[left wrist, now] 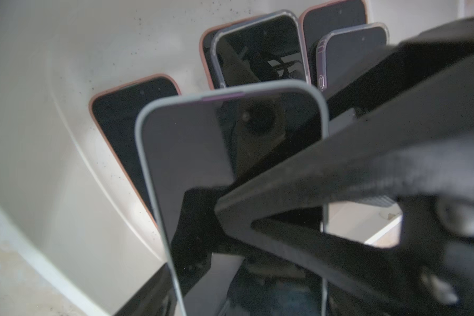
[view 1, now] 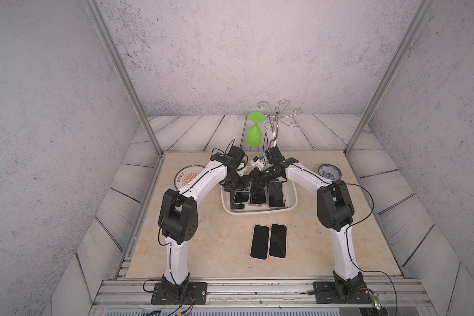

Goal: Take the phone out of the storage box
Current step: Pick up the phone from the storage box, then place the phone at the center of the board.

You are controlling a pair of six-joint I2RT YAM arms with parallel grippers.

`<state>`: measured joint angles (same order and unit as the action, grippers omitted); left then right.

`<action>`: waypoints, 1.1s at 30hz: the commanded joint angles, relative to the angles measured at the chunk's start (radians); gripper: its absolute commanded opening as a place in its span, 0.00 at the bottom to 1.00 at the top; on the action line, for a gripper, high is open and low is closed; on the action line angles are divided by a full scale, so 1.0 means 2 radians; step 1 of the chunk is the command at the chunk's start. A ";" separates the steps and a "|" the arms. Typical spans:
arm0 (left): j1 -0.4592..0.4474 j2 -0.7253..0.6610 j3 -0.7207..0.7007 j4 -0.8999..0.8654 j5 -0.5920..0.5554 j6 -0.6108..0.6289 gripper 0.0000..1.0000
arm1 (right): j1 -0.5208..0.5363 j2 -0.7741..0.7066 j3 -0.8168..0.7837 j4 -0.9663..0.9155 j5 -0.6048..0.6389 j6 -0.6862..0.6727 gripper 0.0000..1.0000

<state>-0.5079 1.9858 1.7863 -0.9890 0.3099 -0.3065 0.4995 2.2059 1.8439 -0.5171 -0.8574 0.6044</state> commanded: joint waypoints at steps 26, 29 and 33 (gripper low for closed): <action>0.057 -0.200 -0.133 0.100 0.033 -0.026 0.98 | -0.120 -0.389 -0.450 -0.182 0.213 -0.116 0.00; 0.061 -0.206 -0.146 0.100 0.032 -0.021 0.98 | -0.122 -0.364 -0.458 -0.160 0.199 -0.126 0.00; 0.067 -0.213 -0.159 0.101 0.029 -0.016 0.98 | -0.125 -0.329 -0.474 -0.122 0.161 -0.132 0.00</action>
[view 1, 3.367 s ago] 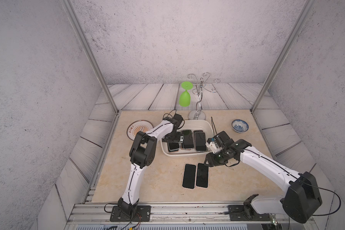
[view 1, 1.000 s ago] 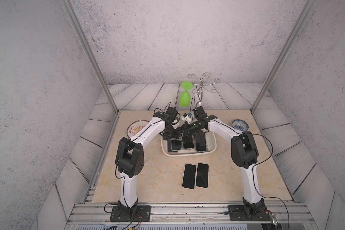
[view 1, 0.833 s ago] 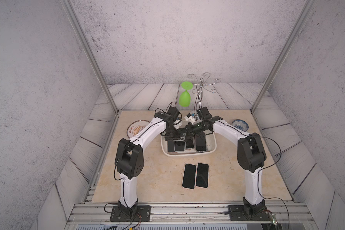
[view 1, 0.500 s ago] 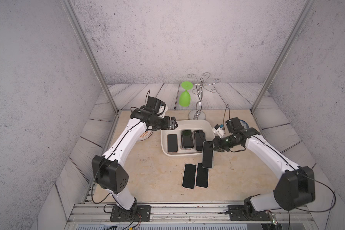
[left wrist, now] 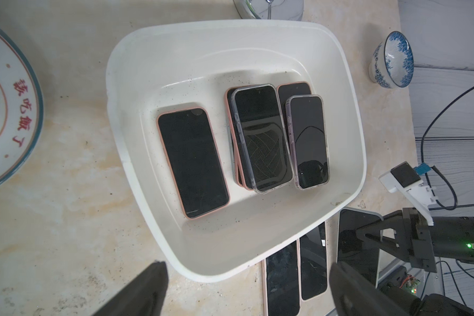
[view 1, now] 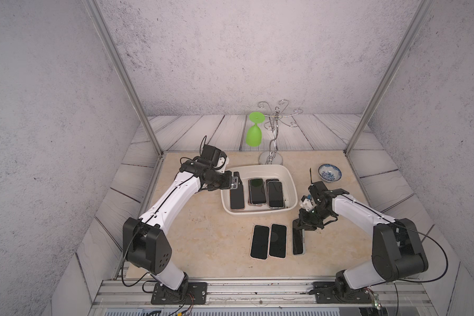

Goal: Take the phone out of the storage box
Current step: Place the phone at the center of the board.

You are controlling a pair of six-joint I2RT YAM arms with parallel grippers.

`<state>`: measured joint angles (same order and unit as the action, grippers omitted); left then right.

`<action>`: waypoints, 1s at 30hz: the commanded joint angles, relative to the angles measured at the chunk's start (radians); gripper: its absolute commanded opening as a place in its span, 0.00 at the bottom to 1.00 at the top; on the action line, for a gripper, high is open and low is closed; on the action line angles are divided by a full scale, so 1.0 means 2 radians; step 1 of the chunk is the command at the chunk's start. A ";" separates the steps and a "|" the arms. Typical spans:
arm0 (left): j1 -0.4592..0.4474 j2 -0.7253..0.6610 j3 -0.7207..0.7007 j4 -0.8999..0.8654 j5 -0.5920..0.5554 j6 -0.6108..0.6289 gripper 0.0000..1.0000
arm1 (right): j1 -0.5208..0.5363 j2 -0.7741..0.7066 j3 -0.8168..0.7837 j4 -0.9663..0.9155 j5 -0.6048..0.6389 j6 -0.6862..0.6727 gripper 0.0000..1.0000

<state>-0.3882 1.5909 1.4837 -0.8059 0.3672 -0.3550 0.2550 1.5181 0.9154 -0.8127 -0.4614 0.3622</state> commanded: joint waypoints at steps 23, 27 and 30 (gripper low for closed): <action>0.014 -0.016 -0.026 0.010 -0.006 0.015 1.00 | -0.055 0.037 -0.026 0.038 -0.037 -0.011 0.53; 0.014 -0.017 -0.025 0.004 -0.017 0.021 1.00 | -0.079 0.028 -0.013 0.027 -0.021 -0.015 0.58; 0.015 -0.019 -0.028 0.001 -0.026 0.023 0.99 | -0.102 0.018 -0.005 0.020 -0.017 -0.012 0.59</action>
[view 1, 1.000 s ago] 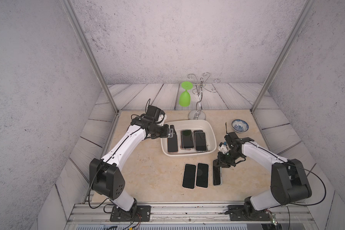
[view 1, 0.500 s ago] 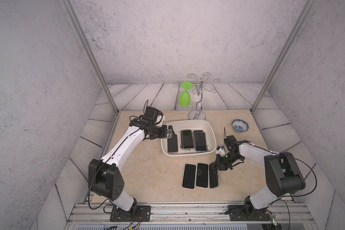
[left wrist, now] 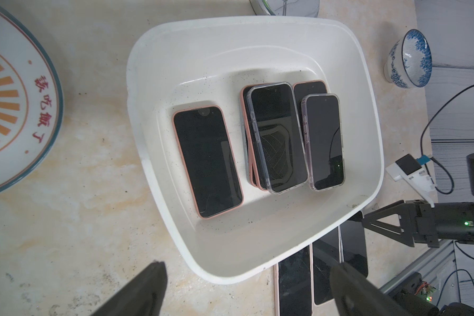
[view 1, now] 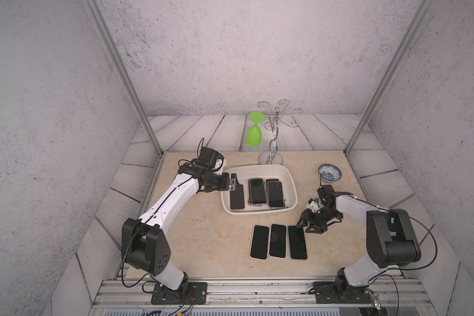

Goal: Take the phone out of the storage box
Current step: Place the phone at the center of the board.

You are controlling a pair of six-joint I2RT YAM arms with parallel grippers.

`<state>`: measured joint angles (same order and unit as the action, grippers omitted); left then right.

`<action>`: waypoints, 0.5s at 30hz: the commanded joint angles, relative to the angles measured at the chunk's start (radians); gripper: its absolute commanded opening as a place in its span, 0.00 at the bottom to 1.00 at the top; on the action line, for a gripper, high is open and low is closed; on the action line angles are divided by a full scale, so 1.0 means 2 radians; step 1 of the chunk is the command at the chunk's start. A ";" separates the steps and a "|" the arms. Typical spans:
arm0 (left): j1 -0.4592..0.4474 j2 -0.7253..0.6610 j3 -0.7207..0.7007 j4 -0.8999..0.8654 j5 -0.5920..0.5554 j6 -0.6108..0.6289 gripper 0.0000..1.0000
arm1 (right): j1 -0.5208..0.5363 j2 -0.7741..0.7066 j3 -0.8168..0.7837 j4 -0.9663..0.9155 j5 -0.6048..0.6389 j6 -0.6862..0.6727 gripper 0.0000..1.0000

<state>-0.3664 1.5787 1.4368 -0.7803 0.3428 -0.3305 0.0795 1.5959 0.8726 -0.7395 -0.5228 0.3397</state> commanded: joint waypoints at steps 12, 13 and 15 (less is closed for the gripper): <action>0.002 -0.012 -0.018 0.000 -0.026 -0.002 1.00 | -0.028 0.003 -0.040 0.018 0.084 0.043 0.05; 0.001 -0.011 -0.017 0.000 -0.026 -0.003 1.00 | -0.026 0.003 -0.036 0.018 0.088 0.041 0.03; -0.002 -0.008 -0.016 0.000 -0.028 -0.005 1.00 | -0.025 0.008 -0.032 0.023 0.079 0.040 0.00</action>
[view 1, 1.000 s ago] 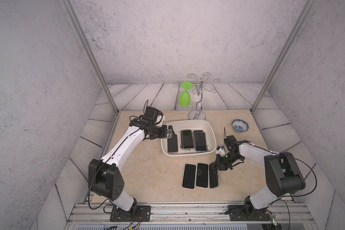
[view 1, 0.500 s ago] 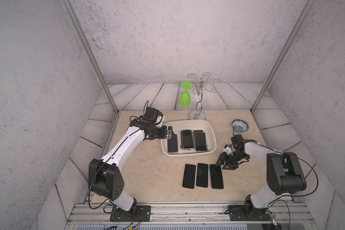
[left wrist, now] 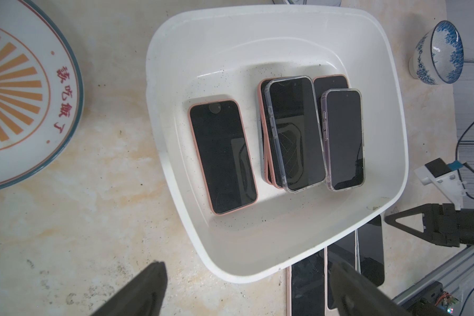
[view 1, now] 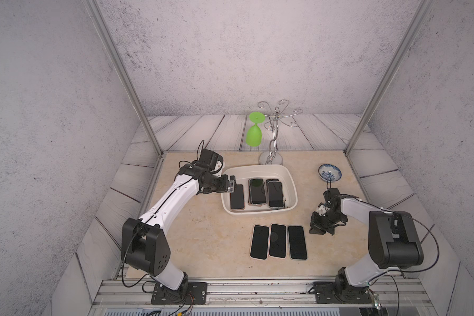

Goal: Take the phone out of the storage box
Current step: Place the phone at the center of the board.

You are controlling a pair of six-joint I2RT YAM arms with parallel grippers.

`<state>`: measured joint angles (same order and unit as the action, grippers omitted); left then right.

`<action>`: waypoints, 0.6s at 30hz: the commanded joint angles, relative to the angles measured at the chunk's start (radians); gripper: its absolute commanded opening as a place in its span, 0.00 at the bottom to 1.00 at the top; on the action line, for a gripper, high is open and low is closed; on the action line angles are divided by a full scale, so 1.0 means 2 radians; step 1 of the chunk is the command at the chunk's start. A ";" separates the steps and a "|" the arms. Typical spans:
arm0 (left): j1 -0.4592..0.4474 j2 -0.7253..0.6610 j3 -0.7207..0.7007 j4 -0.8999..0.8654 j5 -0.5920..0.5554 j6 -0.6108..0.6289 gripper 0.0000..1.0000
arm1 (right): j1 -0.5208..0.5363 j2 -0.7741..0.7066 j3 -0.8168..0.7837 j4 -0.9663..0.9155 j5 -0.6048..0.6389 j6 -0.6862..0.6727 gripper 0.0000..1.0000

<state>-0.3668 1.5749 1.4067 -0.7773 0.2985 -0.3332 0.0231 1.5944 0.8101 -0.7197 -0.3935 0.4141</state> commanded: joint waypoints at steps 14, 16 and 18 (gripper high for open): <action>-0.020 0.018 0.009 -0.002 -0.007 -0.011 1.00 | 0.067 0.031 0.016 0.028 -0.016 0.020 0.00; -0.024 0.024 0.010 0.000 -0.008 -0.012 1.00 | 0.068 0.031 0.016 0.034 -0.023 0.022 0.00; -0.029 0.032 0.012 0.001 -0.010 -0.013 0.99 | 0.070 0.033 0.015 0.037 -0.030 0.024 0.00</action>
<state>-0.4088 1.6135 1.4094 -0.7750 0.2909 -0.3492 0.1444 1.6310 0.8497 -0.6720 -0.4095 0.4423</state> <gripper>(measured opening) 0.996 0.044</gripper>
